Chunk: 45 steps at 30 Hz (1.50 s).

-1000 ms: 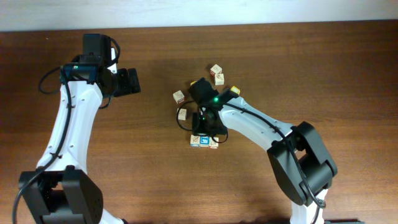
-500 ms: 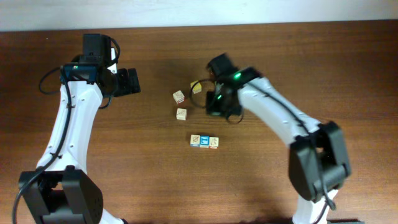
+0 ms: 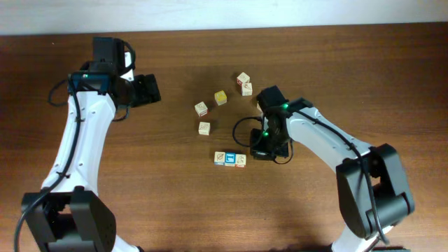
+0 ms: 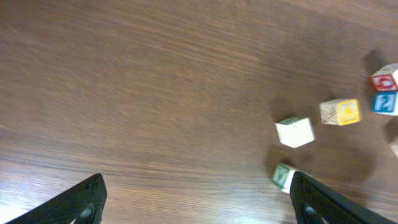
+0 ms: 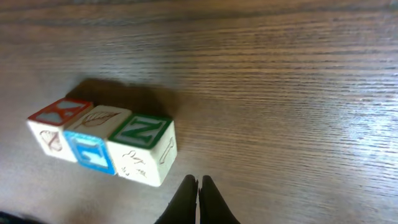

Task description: Rotate 3 blocks

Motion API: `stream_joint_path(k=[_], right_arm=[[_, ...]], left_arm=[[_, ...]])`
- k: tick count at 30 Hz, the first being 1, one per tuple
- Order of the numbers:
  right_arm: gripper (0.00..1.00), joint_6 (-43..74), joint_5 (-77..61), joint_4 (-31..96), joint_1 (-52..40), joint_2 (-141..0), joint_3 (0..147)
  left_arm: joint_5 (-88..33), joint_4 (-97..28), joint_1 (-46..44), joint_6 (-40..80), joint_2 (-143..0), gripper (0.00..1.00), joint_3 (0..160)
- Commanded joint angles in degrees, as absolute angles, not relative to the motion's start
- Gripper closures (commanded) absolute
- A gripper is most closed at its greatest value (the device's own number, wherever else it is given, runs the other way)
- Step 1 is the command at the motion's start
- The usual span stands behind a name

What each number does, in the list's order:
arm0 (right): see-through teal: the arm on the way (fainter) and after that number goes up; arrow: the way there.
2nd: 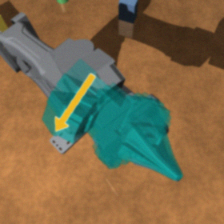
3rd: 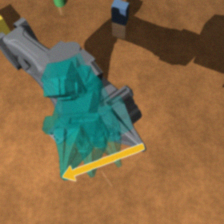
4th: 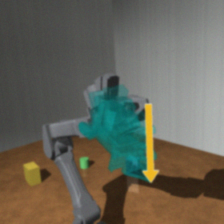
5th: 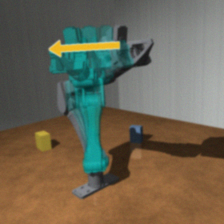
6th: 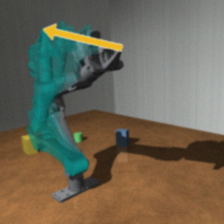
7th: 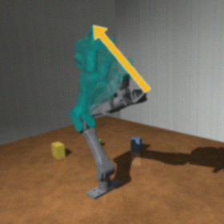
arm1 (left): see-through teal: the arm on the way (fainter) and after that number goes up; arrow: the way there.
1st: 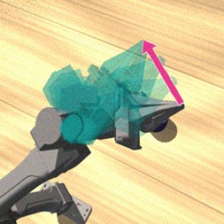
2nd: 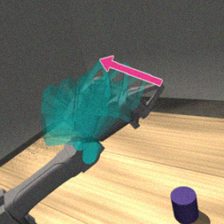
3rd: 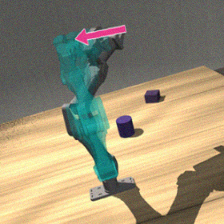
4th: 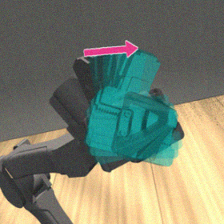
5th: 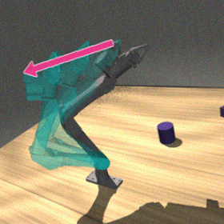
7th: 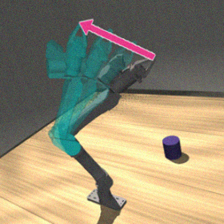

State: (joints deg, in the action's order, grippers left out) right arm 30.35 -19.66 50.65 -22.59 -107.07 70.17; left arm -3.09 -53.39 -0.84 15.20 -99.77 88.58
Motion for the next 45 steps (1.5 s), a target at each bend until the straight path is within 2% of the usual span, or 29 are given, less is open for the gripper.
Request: stream_joint_path(k=[1, 4, 9, 12, 13, 21, 23, 24, 29, 33, 41, 45], right_arm=[[0.95, 33.5, -20.6, 50.3, -22.9, -110.2, 69.4], [0.94, 33.6, -23.9, 49.1, -23.4, -110.4, 69.4], [0.95, 35.7, -23.7, 45.8, -26.7, -110.5, 69.4], [0.95, 35.7, -23.8, 45.0, -26.6, -110.5, 69.4], [0.95, 35.6, -23.9, 44.0, -26.6, -110.5, 69.4], [0.95, 33.2, -26.3, 38.3, -27.3, -110.5, 69.4], [0.95, 32.1, -26.4, 38.4, -26.5, -110.5, 69.4], [0.95, 31.7, -26.4, 38.7, -25.8, -110.5, 69.4], [0.96, 30.3, -26.8, 39.6, -25.1, -110.5, 69.4], [0.96, 30.3, -26.8, 39.6, -25.1, -110.5, 69.4], [0.96, 30.3, -26.8, 39.6, -25.1, -110.5, 69.4], [0.96, 30.3, -26.8, 39.6, -25.1, -110.5, 69.4]], left_arm=[[-6.7, -52.5, -2.3, 21.4, -100.9, 0.11, 83.2], [-6.7, -52.4, -2.5, 21.4, -101.3, 0.16, 81.6], [-6.8, -52.1, -2.6, 21.4, -101.3, 0.04, 81.6], [-7.3, -52.3, -3.5, 21.4, -101.3, 0.03, 81.6], [-7.3, -52.4, -4.0, 21.4, -101.3, 0.06, 81.6], [-5.0, -52.6, -8.2, 21.4, -101.3, 0.72, 74.0], [-5.5, -52.6, -8.1, 21.4, -101.3, 0.97, 71.0], [-6.9, -52.2, -8.2, 21.1, -101.3, 1.00, 69.7], [-25.8, -40.3, -8.3, 9.1, -101.3, 1.00, 61.3], [-26.4, -35.4, -8.3, 9.1, -101.3, 1.00, 57.4], [-29.0, -35.8, -10.4, 9.3, -101.4, 1.00, 57.0], [-28.3, -34.5, -11.4, 13.2, -101.4, 1.00, 57.0]])
